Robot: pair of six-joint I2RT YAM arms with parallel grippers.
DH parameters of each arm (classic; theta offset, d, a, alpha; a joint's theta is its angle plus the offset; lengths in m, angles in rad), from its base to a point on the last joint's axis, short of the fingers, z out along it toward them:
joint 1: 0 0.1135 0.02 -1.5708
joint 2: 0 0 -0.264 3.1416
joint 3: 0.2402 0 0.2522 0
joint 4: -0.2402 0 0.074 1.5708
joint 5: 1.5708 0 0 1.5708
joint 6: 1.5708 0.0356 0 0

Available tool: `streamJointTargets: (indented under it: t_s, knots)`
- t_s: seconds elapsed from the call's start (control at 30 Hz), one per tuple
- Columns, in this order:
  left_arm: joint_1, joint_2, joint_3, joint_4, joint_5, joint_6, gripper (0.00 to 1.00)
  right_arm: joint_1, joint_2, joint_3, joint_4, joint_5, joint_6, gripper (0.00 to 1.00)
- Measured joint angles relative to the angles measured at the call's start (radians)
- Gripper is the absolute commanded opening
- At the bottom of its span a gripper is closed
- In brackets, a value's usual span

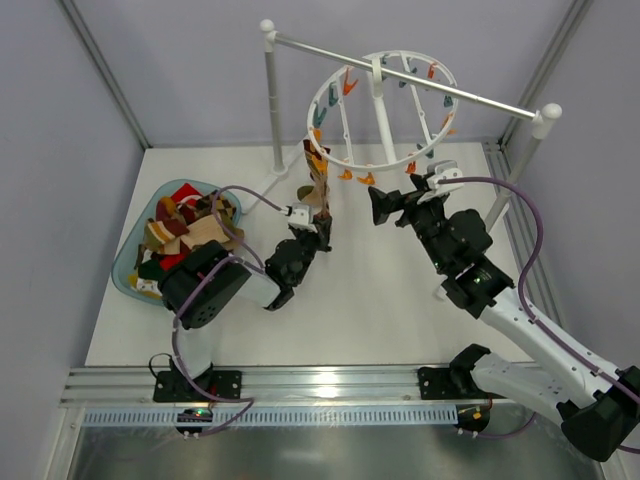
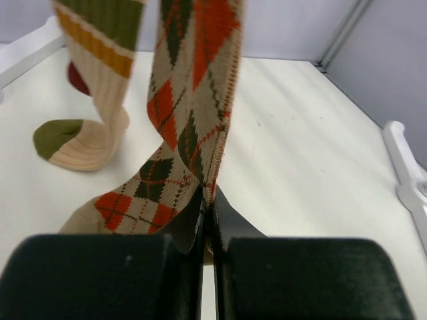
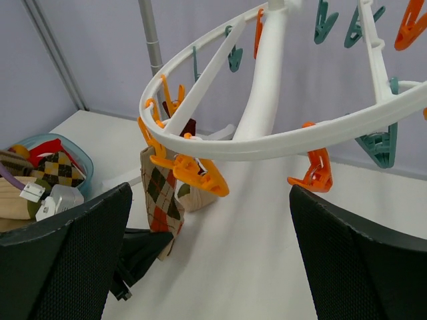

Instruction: Remove the socks clipped to the hanger

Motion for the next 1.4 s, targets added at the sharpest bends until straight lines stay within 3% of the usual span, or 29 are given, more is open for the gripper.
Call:
streamJointTargets:
  t_s: [0.43, 0.73, 1.1, 1.4]
  knots:
    - [-0.190, -0.171, -0.081, 0.001, 0.042, 0.144, 0.00, 0.069, 0.023, 0.005, -0.039, -0.136, -0.006, 1.00]
    - [-0.219, -0.307, -0.137, 0.000, 0.077, 0.186, 0.00, 0.145, 0.034, 0.048, -0.087, -0.218, -0.021, 1.00]
    - [-0.226, -0.474, -0.184, -0.058, 0.098, 0.262, 0.00, 0.149, 0.303, 0.292, -0.180, -0.258, -0.030, 1.00]
    - [-0.226, -0.529, -0.231, -0.126, 0.094, 0.335, 0.00, 0.150, 0.375, 0.354, -0.217, -0.286, -0.030, 1.00]
